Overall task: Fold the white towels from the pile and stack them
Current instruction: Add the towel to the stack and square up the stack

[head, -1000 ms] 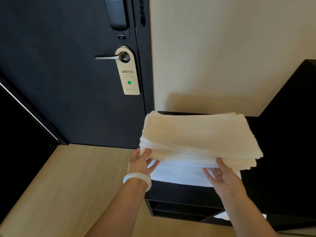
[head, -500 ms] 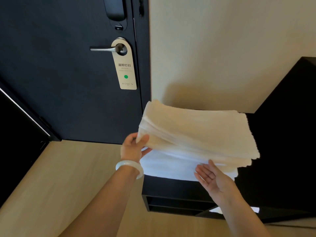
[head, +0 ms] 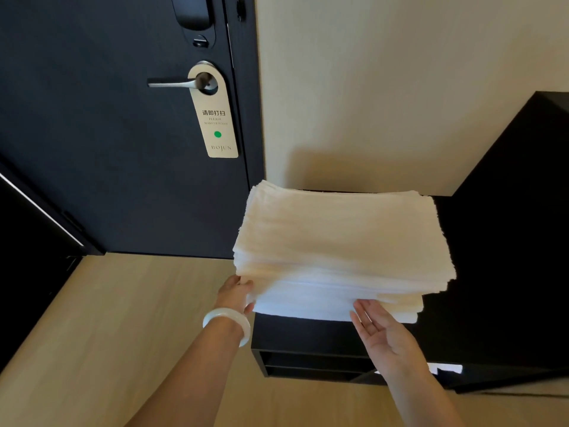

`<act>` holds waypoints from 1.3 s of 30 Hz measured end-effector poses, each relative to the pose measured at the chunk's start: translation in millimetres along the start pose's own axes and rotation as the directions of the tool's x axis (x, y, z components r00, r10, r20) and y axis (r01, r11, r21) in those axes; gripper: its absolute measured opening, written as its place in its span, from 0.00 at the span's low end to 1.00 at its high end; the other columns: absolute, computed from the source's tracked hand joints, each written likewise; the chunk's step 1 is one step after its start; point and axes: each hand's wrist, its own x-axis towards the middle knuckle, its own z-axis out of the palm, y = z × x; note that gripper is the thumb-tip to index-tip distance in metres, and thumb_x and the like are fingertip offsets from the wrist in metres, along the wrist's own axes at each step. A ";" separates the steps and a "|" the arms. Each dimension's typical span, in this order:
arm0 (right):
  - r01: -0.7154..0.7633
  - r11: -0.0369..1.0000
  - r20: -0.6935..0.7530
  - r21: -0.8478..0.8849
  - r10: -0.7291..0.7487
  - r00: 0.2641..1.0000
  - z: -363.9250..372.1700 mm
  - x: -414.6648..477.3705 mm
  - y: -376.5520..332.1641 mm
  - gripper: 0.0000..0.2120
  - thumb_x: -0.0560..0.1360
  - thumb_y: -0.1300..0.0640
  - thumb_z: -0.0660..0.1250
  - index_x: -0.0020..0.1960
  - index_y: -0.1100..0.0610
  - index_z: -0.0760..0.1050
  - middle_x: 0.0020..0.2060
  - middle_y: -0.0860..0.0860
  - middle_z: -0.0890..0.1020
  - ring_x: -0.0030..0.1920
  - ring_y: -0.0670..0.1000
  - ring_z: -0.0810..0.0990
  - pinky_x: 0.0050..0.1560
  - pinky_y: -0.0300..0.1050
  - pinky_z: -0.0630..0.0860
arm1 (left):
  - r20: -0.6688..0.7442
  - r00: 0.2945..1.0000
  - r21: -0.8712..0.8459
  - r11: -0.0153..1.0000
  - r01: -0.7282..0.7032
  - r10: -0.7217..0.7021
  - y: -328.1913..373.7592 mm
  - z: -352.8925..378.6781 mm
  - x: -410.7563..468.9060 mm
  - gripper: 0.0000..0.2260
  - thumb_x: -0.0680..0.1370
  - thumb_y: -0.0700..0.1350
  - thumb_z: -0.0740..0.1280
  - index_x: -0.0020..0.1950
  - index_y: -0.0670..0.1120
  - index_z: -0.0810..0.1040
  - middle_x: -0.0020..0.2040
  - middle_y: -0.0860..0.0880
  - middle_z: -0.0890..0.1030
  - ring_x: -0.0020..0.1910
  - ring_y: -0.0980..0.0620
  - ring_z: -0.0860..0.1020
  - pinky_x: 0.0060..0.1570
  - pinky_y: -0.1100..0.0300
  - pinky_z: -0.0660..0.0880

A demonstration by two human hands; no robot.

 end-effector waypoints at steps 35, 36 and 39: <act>0.027 0.996 0.140 -0.090 -0.014 0.990 32.3 -15.3 -7.5 0.15 0.75 0.59 0.70 0.59 0.62 0.77 0.55 0.63 0.83 0.54 0.61 0.84 0.49 0.58 0.83 | -0.124 0.968 -0.225 0.944 -0.242 0.218 15.5 14.5 -41.4 0.12 0.74 0.41 0.74 0.52 0.45 0.74 0.48 0.41 0.83 0.44 0.46 0.85 0.40 0.55 0.83; 0.031 0.998 0.128 -0.046 -0.025 0.991 36.3 -16.0 -5.3 0.15 0.75 0.59 0.70 0.60 0.61 0.77 0.56 0.63 0.83 0.56 0.61 0.83 0.51 0.59 0.82 | -0.099 0.975 -0.260 0.940 -0.220 0.200 19.0 15.6 -42.3 0.13 0.74 0.41 0.74 0.53 0.45 0.74 0.50 0.42 0.83 0.46 0.45 0.85 0.42 0.54 0.83; 0.044 0.999 0.081 -0.012 -0.043 0.996 47.5 -15.8 1.3 0.13 0.74 0.60 0.72 0.58 0.61 0.77 0.57 0.63 0.81 0.56 0.61 0.82 0.54 0.58 0.80 | -0.014 0.984 -0.315 0.933 -0.175 0.180 30.2 18.5 -41.6 0.17 0.75 0.42 0.74 0.60 0.46 0.74 0.51 0.45 0.83 0.51 0.45 0.83 0.47 0.50 0.82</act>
